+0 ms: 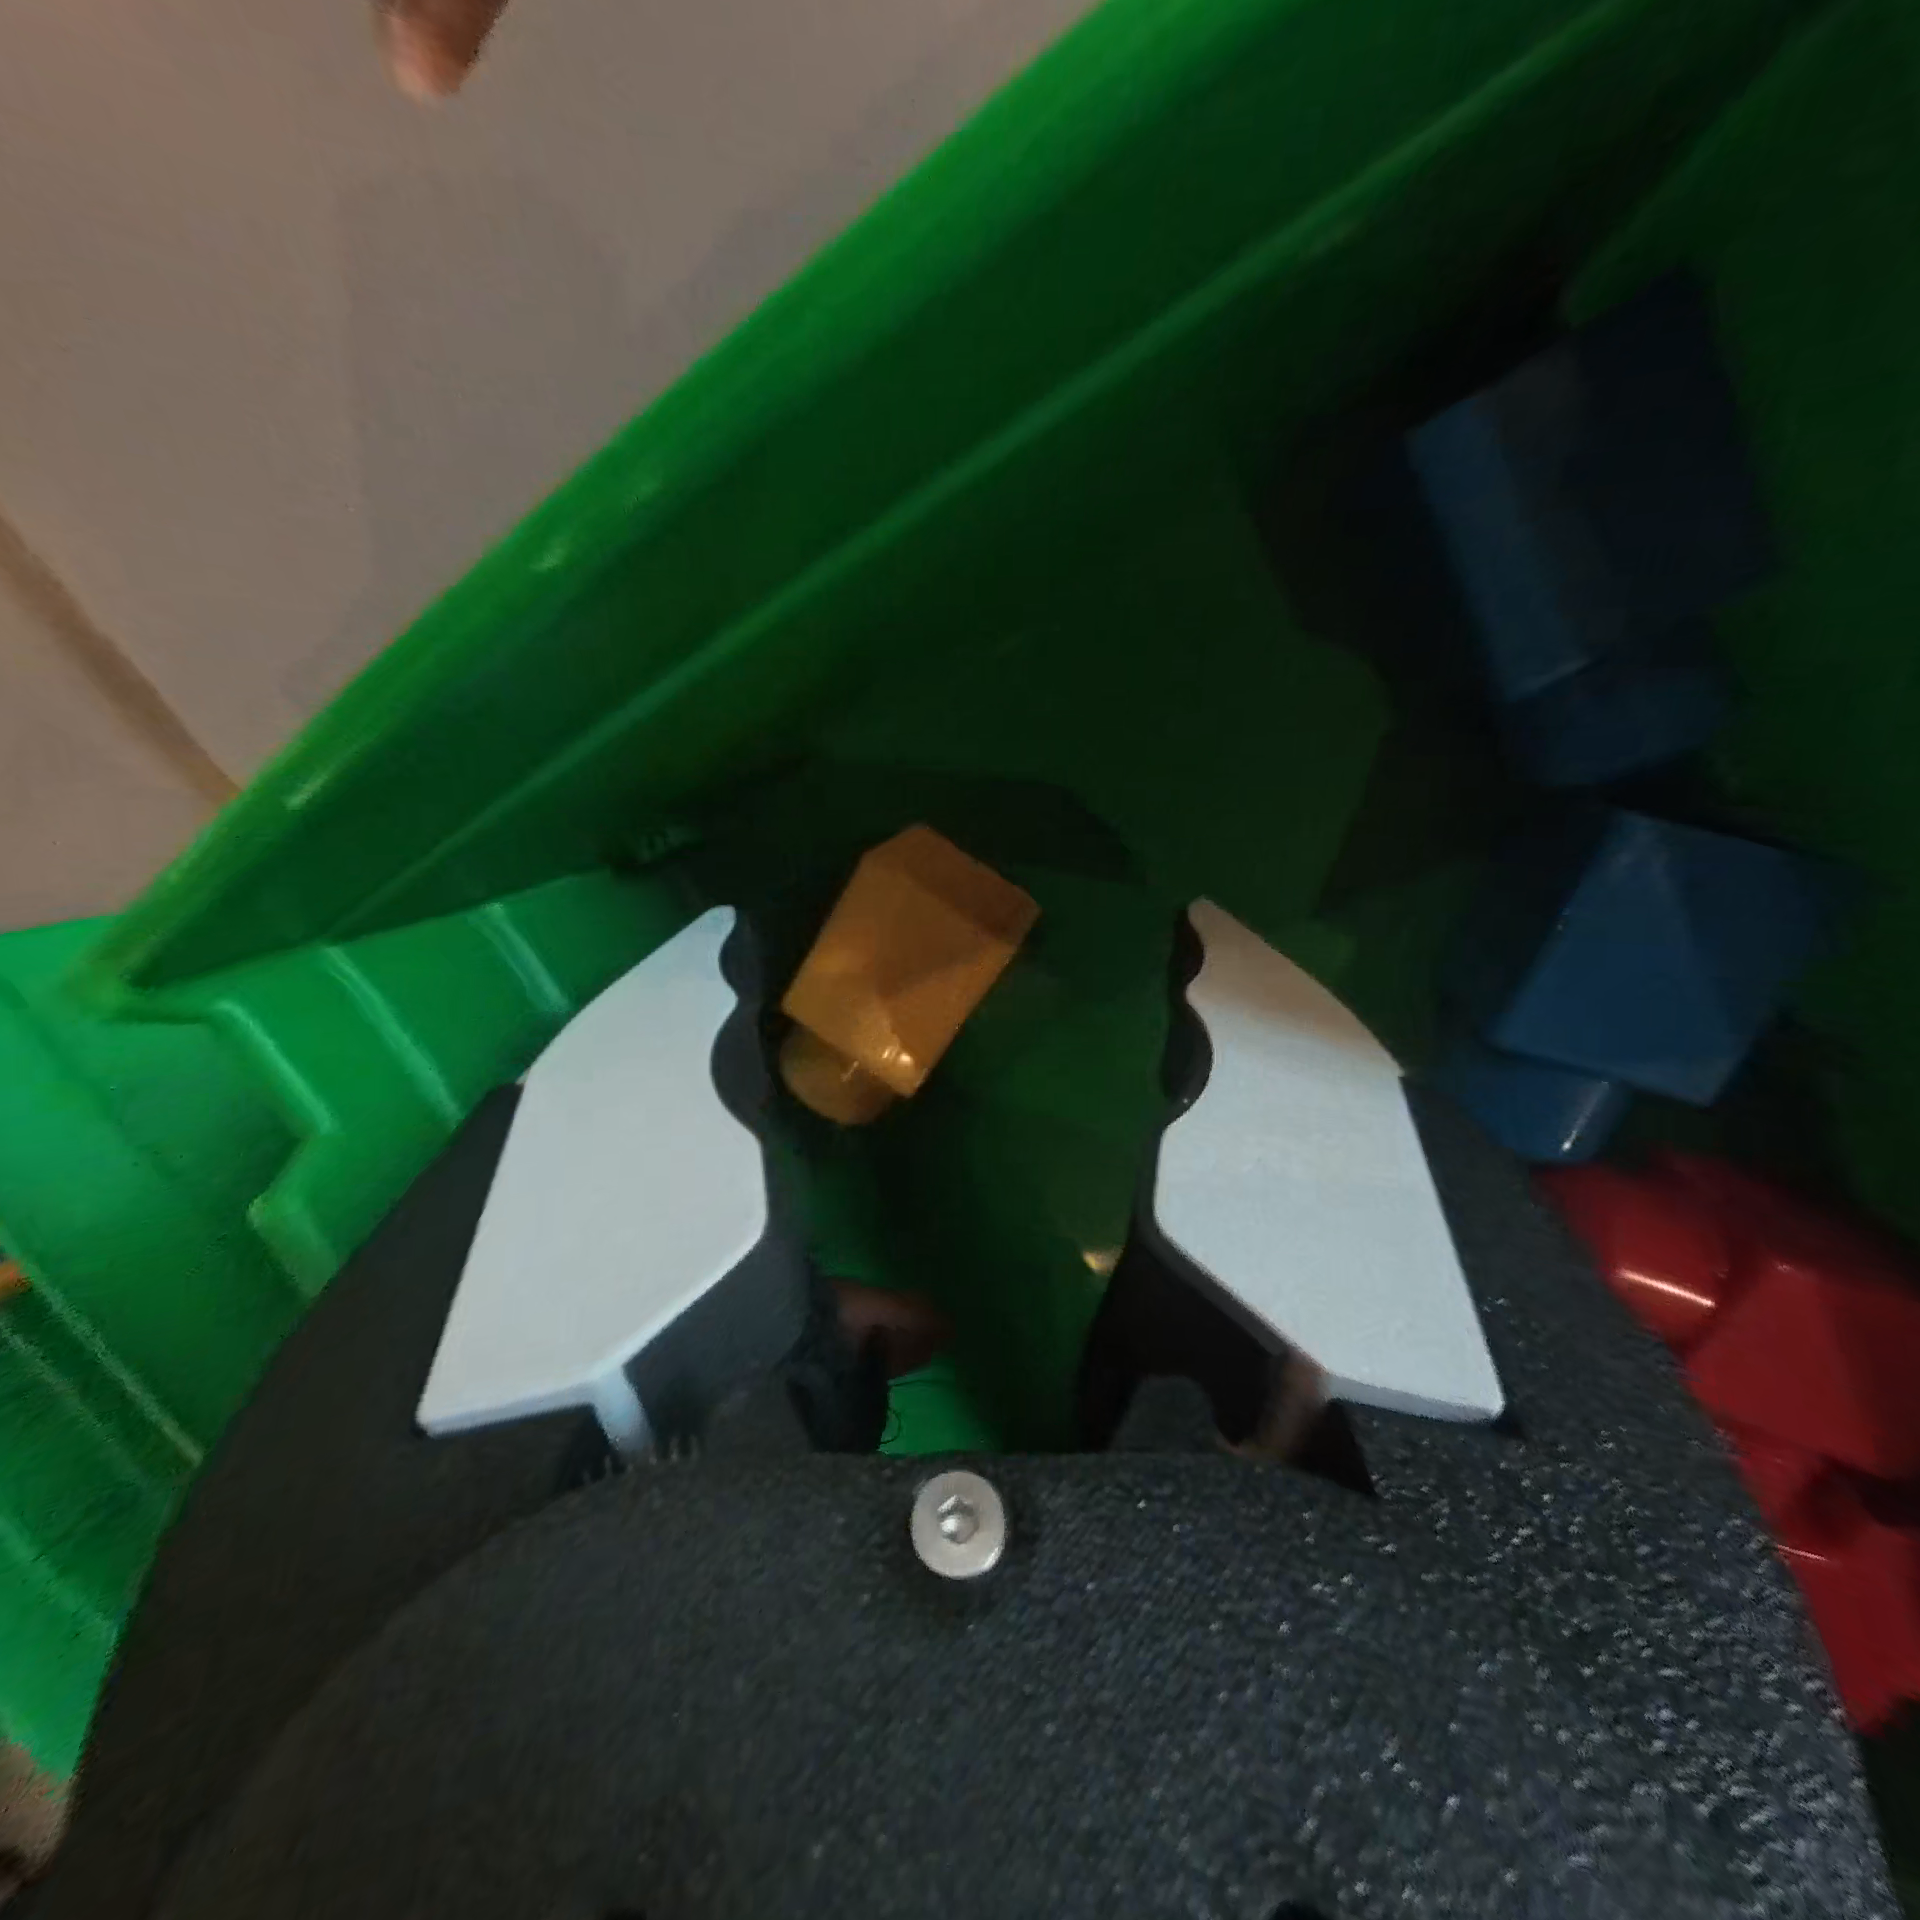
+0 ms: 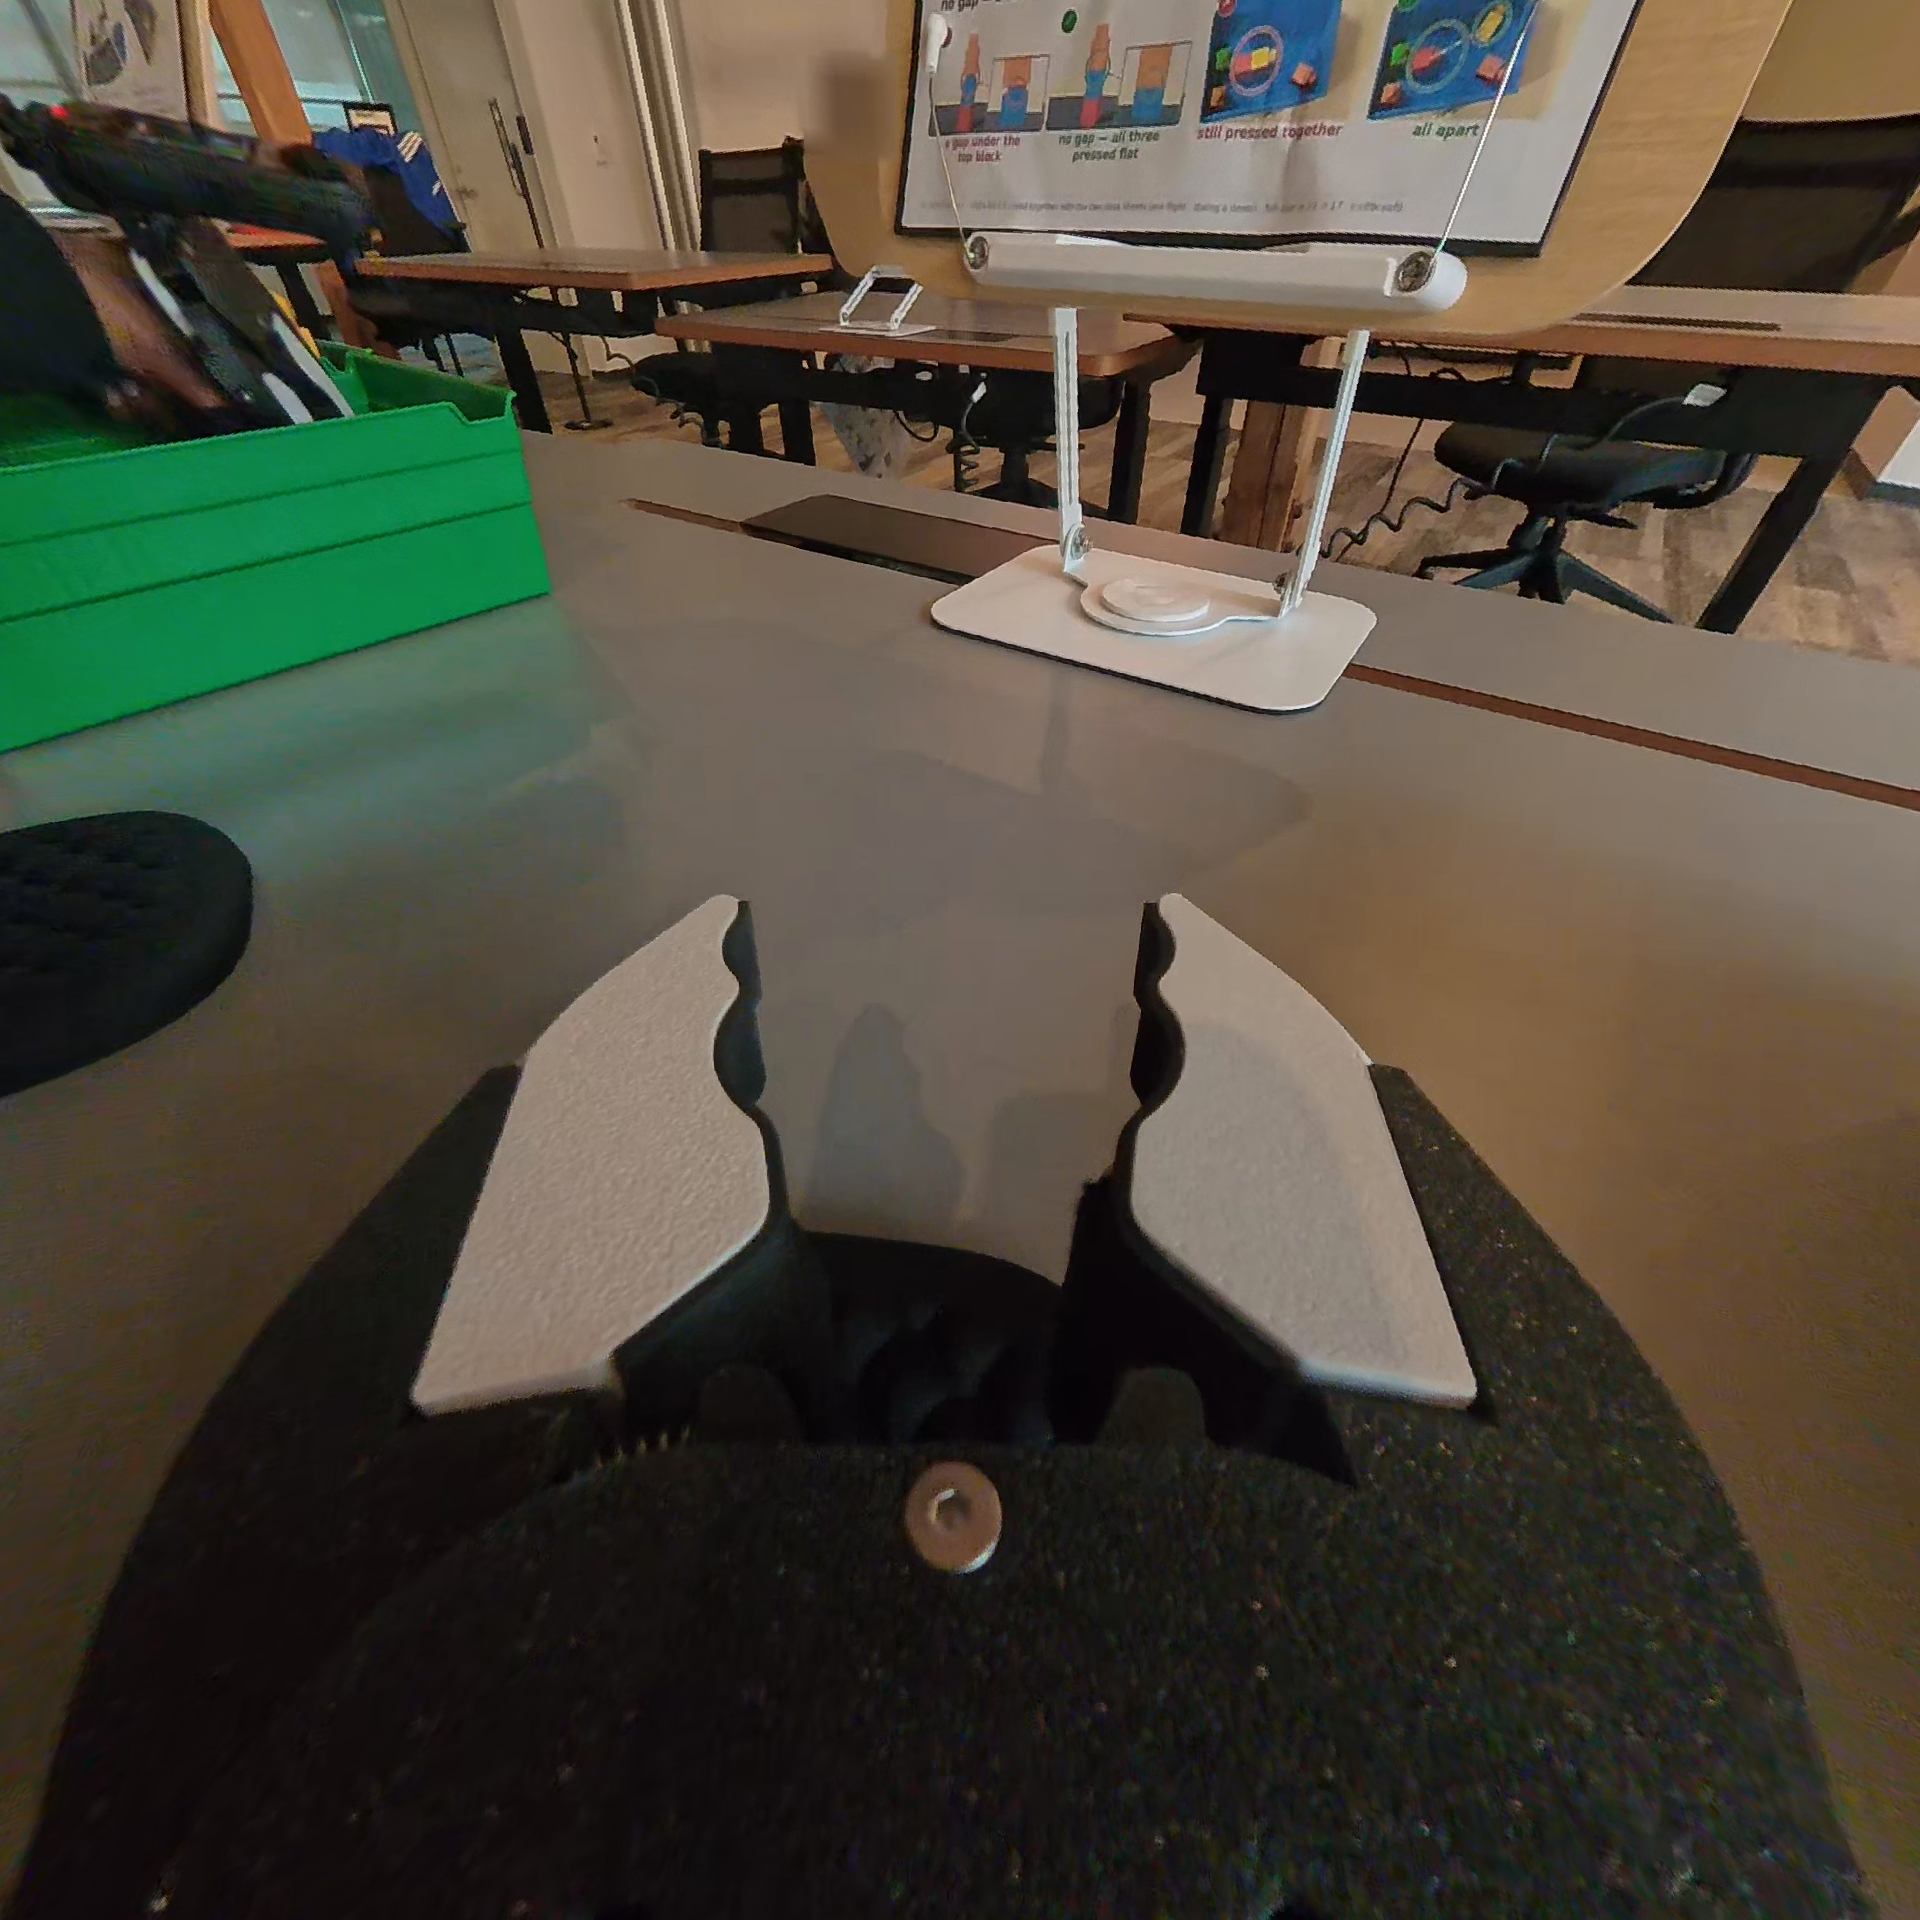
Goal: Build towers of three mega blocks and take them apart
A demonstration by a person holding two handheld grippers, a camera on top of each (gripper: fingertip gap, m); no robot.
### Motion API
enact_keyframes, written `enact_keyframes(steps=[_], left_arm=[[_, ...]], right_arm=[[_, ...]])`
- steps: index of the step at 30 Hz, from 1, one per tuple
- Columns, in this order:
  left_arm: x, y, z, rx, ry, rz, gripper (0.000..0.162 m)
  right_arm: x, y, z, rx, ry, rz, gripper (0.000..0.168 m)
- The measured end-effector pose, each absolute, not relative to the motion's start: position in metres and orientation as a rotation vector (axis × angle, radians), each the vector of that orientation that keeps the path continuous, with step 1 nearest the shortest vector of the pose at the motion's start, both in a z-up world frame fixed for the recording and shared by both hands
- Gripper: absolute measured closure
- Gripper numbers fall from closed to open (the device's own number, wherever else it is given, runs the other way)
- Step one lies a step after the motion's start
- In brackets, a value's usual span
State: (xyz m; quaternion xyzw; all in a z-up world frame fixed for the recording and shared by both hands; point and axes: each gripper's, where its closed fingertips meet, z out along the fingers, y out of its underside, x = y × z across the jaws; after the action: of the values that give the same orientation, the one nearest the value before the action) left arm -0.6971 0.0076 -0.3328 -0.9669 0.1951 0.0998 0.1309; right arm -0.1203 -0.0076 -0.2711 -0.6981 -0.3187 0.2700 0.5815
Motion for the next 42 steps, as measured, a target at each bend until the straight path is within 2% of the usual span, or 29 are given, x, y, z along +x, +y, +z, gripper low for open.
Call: enact_keyframes(steps=[11,17,22,25,29,32,42], left_arm=[[-0.709,0.002,-0.346,-2.802,0.529,0.253,0.086],[-0.686,-0.014,-0.355,-2.862,0.654,0.053,0.105],[-0.688,-0.032,-0.353,-2.906,0.742,0.065,0.090],[-0.696,-0.037,-0.347,-2.941,0.586,0.131,0.081],[-0.692,-0.036,-0.341,-2.877,0.471,0.136,0.081],[-0.695,-0.045,-0.347,-2.880,0.713,0.208,0.081],[-0.693,-0.033,-0.348,-2.710,1.131,0.306,0.112]], right_arm=[[-0.120,-0.007,-0.272,-1.632,-0.745,0.629,0.100],[-0.120,-0.007,-0.272,-1.637,-0.745,0.629,0.101],[-0.121,-0.007,-0.274,-1.644,-0.754,0.628,0.102],[-0.122,-0.006,-0.274,-1.645,-0.755,0.625,0.102],[-0.122,-0.006,-0.275,-1.651,-0.758,0.625,0.103],[-0.123,-0.006,-0.276,-1.654,-0.767,0.622,0.104],[-0.123,-0.007,-0.275,-1.644,-0.768,0.615,0.107]])
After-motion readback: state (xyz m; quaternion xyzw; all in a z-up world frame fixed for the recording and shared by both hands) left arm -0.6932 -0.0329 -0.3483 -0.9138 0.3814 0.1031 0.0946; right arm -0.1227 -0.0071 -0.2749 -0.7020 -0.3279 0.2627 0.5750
